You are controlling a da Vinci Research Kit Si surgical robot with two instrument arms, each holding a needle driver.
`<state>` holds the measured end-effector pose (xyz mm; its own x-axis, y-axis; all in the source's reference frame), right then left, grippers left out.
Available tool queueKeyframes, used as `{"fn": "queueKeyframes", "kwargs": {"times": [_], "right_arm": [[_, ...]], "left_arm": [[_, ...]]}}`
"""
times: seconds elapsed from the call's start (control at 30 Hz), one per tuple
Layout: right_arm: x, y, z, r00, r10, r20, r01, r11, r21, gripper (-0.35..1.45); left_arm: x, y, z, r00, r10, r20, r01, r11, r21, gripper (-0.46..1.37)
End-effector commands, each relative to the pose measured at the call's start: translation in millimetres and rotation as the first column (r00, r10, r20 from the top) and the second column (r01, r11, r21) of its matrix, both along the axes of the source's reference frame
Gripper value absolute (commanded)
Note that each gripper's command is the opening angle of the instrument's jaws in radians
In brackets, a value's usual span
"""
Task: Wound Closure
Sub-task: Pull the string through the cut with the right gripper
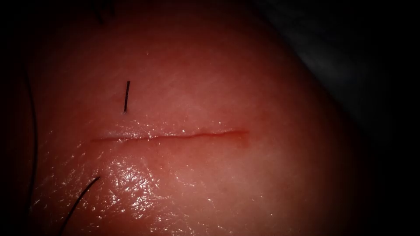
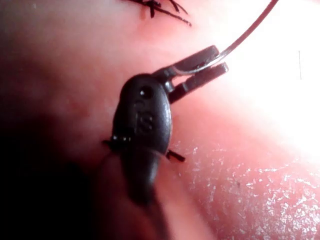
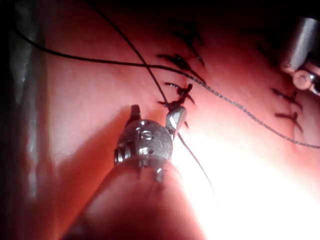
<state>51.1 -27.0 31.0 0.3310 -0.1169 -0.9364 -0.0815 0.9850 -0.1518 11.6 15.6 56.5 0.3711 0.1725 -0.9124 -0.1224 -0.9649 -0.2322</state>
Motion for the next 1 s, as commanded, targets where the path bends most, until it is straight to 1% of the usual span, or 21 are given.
{"fn": "queueKeyframes", "kwargs": {"times": [0.03, 0.3, 0.53, 0.57, 0.7, 0.73, 1.0], "right_arm": [[-0.1, 0.0, 0.0, 1.000, -0.008, 0.002, 0.008, 1.000, 0.003, 1.32], [-1.1, 0.0, -0.2, 1.000, -0.012, 0.002, 0.012, 1.000, 0.005, 1.27], [-3.0, 1.0, 0.4, 1.000, 0.007, 0.024, -0.007, 1.000, 0.009, 1.26], [-3.5, 1.2, 0.5, 0.999, 0.019, 0.029, -0.020, 1.000, 0.007, 1.26], [-5.1, 1.6, 0.8, 0.995, 0.097, 0.000, -0.097, 0.993, 0.063, 1.23], [-5.8, 2.0, 0.9, 0.992, 0.125, -0.001, -0.124, 0.988, 0.088, 1.23], [-8.5, 3.8, 2.1, 0.982, 0.186, 0.042, -0.191, 0.970, 0.153, 1.21]], "left_arm": [[0.0, 0.0, 0.0, 1.000, 0.009, 0.002, -0.009, 1.000, -0.004, -0.35], [0.0, 0.0, -0.1, 1.000, 0.010, 0.003, -0.010, 1.000, -0.004, -0.35], [0.0, 0.0, -0.1, 1.000, 0.010, 0.004, -0.010, 1.000, -0.004, -0.35], [0.0, 0.0, -0.1, 1.000, 0.010, 0.003, -0.010, 1.000, -0.004, -0.35], [-0.1, 0.0, -0.1, 1.000, 0.010, 0.003, -0.010, 1.000, -0.004, -0.35], [-0.1, 0.0, -0.1, 1.000, 0.010, 0.003, -0.010, 1.000, -0.004, -0.35], [-0.2, -0.1, -0.1, 1.000, 0.010, 0.003, -0.010, 1.000, -0.004, -0.35]]}}
